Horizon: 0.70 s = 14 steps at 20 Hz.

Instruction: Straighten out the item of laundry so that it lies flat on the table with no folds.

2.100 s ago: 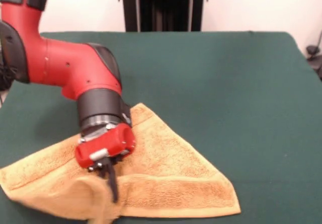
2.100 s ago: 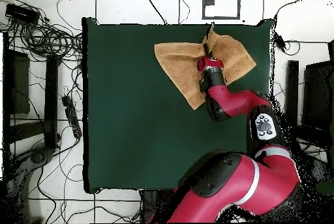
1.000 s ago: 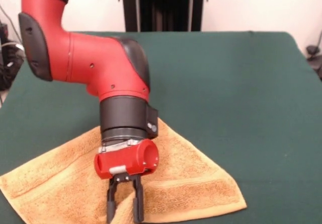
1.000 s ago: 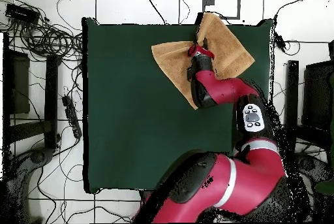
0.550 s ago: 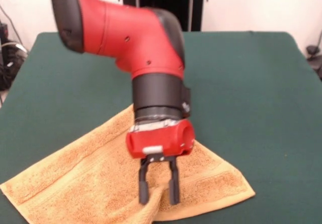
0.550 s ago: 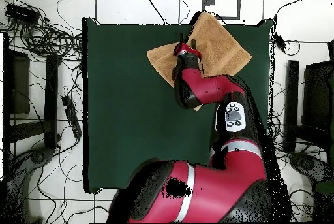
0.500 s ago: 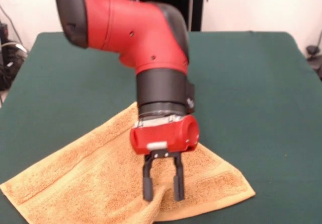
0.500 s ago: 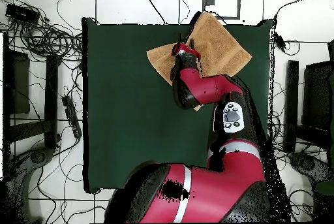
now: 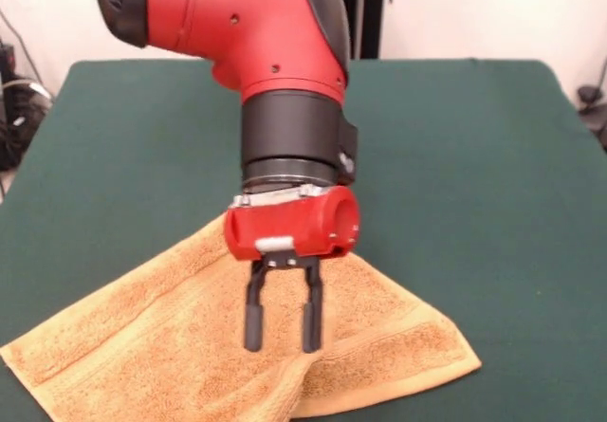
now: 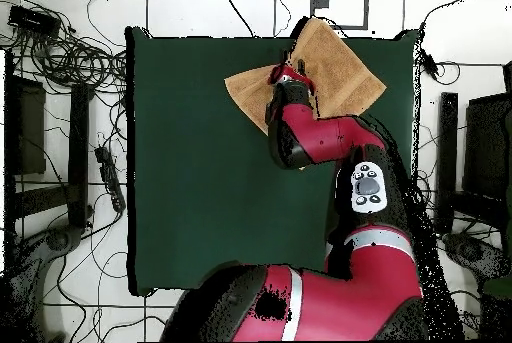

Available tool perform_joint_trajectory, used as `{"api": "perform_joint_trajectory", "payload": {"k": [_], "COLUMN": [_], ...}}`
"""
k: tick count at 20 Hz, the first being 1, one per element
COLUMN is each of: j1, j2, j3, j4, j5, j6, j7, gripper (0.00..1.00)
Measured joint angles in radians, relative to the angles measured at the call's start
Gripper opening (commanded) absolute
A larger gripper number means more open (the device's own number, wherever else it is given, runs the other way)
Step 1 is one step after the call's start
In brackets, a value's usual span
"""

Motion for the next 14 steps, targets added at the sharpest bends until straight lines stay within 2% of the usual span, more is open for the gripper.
{"api": "perform_joint_trajectory", "payload": {"k": [2,7,10,11,12,14], "j1": [-0.01,-0.037,-0.074,-0.078,-0.087,-0.088], "j2": [-0.006,-0.009,0.006,0.011,0.02,0.022], "j3": [0.0,0.008,0.027,0.028,0.033,0.036], "j4": [0.002,0.002,-0.005,-0.008,-0.034,-0.065], "j5": [0.015,0.065,0.114,0.124,0.156,0.178], "j6": [0.061,0.304,0.564,0.612,0.731,0.81], "j7": [0.0,0.0,0.0,0.0,0.0,0.0], "gripper": [1.0,1.0,1.0,1.0,1.0,1.0]}}
